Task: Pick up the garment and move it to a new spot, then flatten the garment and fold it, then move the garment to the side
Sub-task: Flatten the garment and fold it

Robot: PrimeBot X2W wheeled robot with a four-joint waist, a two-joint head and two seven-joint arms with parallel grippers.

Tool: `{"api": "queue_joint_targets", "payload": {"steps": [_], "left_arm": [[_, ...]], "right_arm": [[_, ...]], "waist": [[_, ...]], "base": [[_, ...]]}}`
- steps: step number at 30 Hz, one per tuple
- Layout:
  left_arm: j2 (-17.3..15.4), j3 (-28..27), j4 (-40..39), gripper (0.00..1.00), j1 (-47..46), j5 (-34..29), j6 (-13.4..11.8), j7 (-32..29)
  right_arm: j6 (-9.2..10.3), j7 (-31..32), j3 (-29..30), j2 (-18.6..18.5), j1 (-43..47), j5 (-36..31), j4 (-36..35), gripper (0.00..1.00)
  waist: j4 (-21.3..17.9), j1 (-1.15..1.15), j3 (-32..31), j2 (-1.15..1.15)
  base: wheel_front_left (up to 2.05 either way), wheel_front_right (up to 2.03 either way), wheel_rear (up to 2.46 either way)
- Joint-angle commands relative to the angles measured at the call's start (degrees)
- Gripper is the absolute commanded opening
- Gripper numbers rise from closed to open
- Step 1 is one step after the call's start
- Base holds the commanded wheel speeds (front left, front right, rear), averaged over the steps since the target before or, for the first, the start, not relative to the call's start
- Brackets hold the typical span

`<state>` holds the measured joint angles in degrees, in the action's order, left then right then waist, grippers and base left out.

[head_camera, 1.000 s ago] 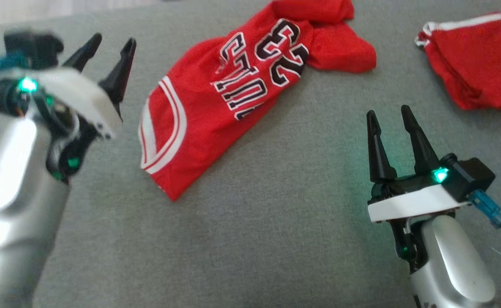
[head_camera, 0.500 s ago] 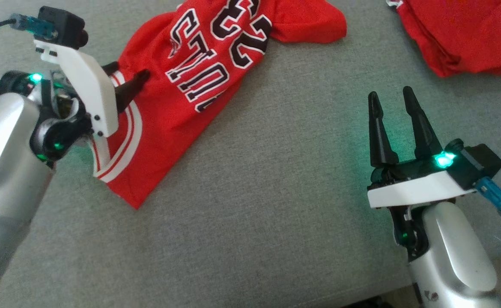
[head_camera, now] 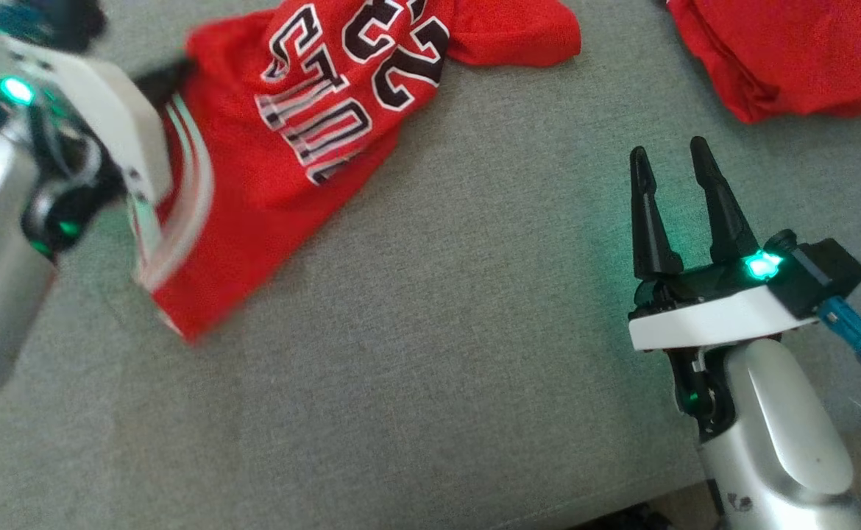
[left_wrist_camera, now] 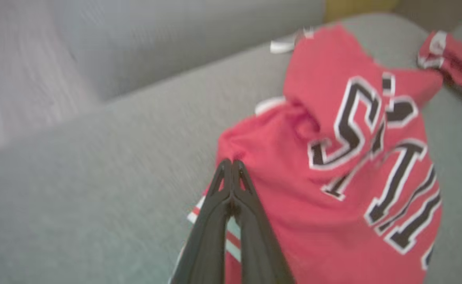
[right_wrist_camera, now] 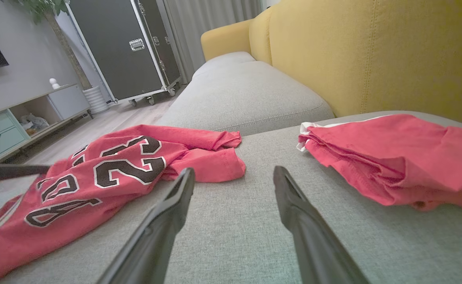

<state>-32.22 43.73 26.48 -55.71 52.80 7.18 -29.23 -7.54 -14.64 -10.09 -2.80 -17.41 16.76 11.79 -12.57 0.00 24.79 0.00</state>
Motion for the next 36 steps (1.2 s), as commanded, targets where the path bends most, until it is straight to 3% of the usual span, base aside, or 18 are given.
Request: {"api": "queue_joint_targets", "payload": {"steps": [1,7,12,21,22,23,24,30,36], "left_arm": [[-3.0,-3.6,-1.0,0.00,-4.7,-0.8,0.3,1.4],[-2.4,-6.6,4.4,0.00,-10.5,-6.7,-0.7,16.4],[-2.6,-7.2,10.5,0.00,-15.3,-12.0,-3.3,25.0],[-3.3,-4.7,20.9,0.00,-19.6,-18.7,-6.3,31.6],[-3.4,-4.6,21.7,0.05,-20.2,-19.7,-7.3,33.4],[-3.4,-4.5,22.6,0.71,-20.6,-20.5,-8.2,35.0],[-3.1,-4.4,23.6,1.00,-20.8,-20.7,-8.4,36.0],[-0.3,-4.1,27.6,1.00,-21.6,-20.6,-7.3,40.7],[3.2,-5.6,26.3,1.00,-19.1,-18.6,-5.5,43.8]], "right_arm": [[0.05,-0.4,-1.2,-0.1,-0.9,0.6,-1.8,1.00],[0.05,-0.4,-1.6,-0.1,-0.8,0.7,-1.3,1.00],[0.05,-0.4,-2.3,-0.1,-0.9,1.1,-1.4,1.00],[0.05,-0.4,-3.0,-0.1,-1.4,1.8,-2.3,1.00],[0.05,-0.4,-3.0,-0.1,-1.5,1.8,-2.3,1.00],[0.05,-0.4,-3.0,-0.1,-1.6,1.7,-2.4,1.00],[0.05,-0.4,-3.0,-0.1,-1.6,1.7,-2.4,1.00],[0.05,-0.4,-2.5,-0.1,-1.6,0.8,-2.1,1.00],[0.05,-0.4,-0.9,-0.1,-1.3,-0.7,-2.0,1.00]], "waist": [[0.0,0.00,-0.2,0.00],[0.1,0.00,-0.8,0.00],[-0.2,0.00,-0.3,0.00],[-1.3,0.00,2.2,0.00],[-1.4,0.00,2.5,0.00],[-1.3,0.00,2.6,0.00],[-1.3,0.00,2.8,0.00],[0.4,0.00,1.9,0.00],[3.5,0.00,-2.1,0.00]], "base": [[0.00,0.00,0.00],[0.00,0.00,0.00],[0.00,0.00,0.00],[0.00,0.00,0.00],[0.00,0.00,0.00],[0.00,0.00,0.00],[0.00,0.00,0.00],[0.00,0.00,0.00],[0.00,0.00,0.00]]}}
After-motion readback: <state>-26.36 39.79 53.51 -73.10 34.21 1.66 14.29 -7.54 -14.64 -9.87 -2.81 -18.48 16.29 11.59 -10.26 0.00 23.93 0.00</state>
